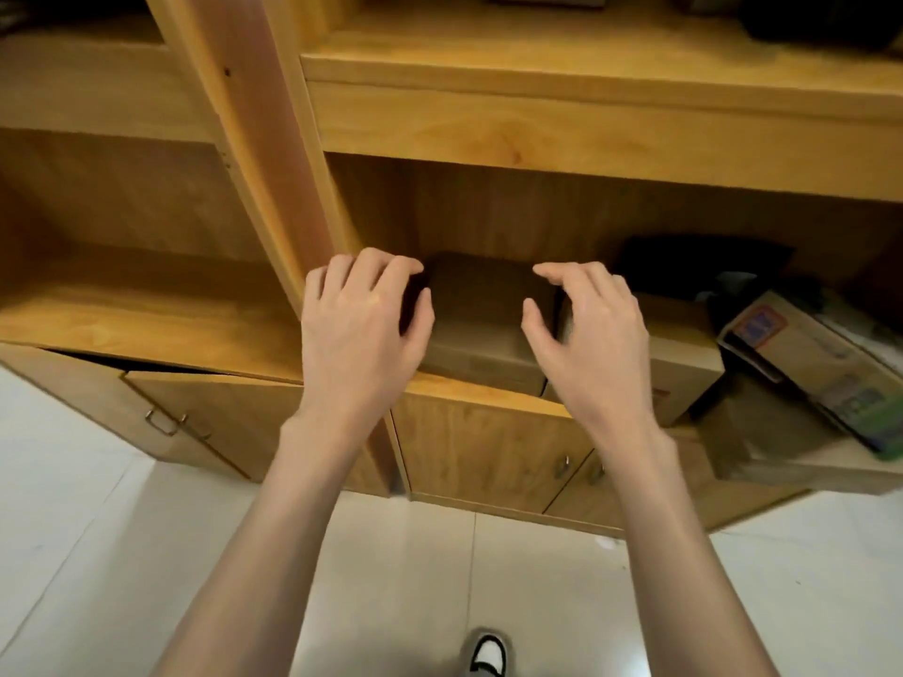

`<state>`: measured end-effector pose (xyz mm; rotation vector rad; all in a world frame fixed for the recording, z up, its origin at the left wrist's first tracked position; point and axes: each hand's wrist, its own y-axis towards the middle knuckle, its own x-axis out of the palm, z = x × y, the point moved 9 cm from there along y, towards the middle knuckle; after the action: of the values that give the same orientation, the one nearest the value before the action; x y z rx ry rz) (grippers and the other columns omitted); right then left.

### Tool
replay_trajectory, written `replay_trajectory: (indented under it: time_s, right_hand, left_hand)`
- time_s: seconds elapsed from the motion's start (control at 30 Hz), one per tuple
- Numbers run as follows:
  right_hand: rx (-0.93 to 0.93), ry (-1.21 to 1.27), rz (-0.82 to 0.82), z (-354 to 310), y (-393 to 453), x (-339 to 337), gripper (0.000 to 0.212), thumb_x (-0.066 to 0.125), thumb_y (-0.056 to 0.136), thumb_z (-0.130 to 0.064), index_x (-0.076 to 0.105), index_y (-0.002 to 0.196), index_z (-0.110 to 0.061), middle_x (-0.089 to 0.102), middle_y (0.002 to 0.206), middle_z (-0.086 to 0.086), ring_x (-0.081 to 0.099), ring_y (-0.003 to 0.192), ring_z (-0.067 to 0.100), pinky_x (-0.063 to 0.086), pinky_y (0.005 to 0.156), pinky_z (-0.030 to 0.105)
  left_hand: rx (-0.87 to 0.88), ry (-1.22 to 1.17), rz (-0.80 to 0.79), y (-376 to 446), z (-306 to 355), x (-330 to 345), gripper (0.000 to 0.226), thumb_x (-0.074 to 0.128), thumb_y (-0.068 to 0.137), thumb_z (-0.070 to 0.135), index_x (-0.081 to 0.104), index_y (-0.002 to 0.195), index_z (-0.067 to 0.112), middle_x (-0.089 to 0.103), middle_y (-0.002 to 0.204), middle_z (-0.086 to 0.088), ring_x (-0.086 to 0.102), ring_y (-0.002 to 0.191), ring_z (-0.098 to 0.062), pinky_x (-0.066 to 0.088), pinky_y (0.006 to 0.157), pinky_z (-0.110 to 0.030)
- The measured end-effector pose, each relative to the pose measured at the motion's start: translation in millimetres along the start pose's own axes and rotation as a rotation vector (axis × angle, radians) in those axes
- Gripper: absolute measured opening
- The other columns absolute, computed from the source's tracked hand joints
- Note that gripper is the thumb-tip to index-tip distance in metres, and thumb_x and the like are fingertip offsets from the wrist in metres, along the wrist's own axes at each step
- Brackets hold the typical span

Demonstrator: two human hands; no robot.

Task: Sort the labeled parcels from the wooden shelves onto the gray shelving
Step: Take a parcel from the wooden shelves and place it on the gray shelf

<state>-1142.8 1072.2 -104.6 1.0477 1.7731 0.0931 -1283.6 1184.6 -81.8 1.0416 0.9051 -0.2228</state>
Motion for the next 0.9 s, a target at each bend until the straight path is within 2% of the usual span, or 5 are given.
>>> replay_trajectory:
  time_s: [0.2,0.33,0.67,0.8,0.9]
  right_hand:
    - [0.016,-0.065,-0.018,43,-15,58,0.033,0.062,0.091,-0.023,0.061,0.123,-0.015,0.059,0.115,0.005,0.051,0.107,0.02,0.035,0.088,0.025]
    - [0.026,-0.081,-0.054,73,-21,101,0.031,0.061,0.091,-0.024,0.061,0.121,-0.015,0.058,0.117,0.005,0.05,0.108,0.018,0.037,0.086,0.024]
    - [0.11,-0.052,-0.147,126,-20,185,0.036,0.059,0.093,-0.025,0.057,0.127,-0.014,0.051,0.126,0.006,0.045,0.117,0.017,0.037,0.091,0.023]
    - [0.236,0.024,-0.232,148,-8,217,0.045,0.056,0.095,-0.032,0.046,0.137,-0.019,0.039,0.141,0.006,0.035,0.13,0.02,0.029,0.103,0.024]
    - [0.439,0.053,-0.424,172,-7,248,0.058,0.05,0.096,-0.043,0.029,0.148,-0.026,0.018,0.157,0.009,0.013,0.144,0.032,0.02,0.115,0.043]
  left_hand:
    - [0.026,-0.018,-0.026,-18,-20,79,0.03,0.054,0.09,0.031,0.069,0.106,0.011,0.067,0.103,-0.011,0.061,0.095,-0.03,0.047,0.083,-0.041]
    - [0.026,-0.016,-0.095,-24,-38,136,0.034,0.05,0.092,0.033,0.066,0.112,0.011,0.065,0.11,-0.013,0.059,0.103,-0.032,0.045,0.09,-0.045]
    - [-0.01,-0.042,-0.241,-35,-70,241,0.033,0.055,0.095,0.028,0.061,0.121,0.01,0.058,0.12,-0.015,0.051,0.113,-0.033,0.045,0.092,-0.045]
    - [-0.144,-0.094,-0.343,-37,-86,285,0.042,0.053,0.096,0.035,0.052,0.132,0.014,0.047,0.134,-0.014,0.041,0.126,-0.032,0.039,0.101,-0.042]
    - [-0.391,-0.274,-0.451,-46,-104,321,0.052,0.052,0.095,0.043,0.039,0.141,0.021,0.033,0.147,-0.009,0.031,0.136,-0.029,0.03,0.108,-0.037]
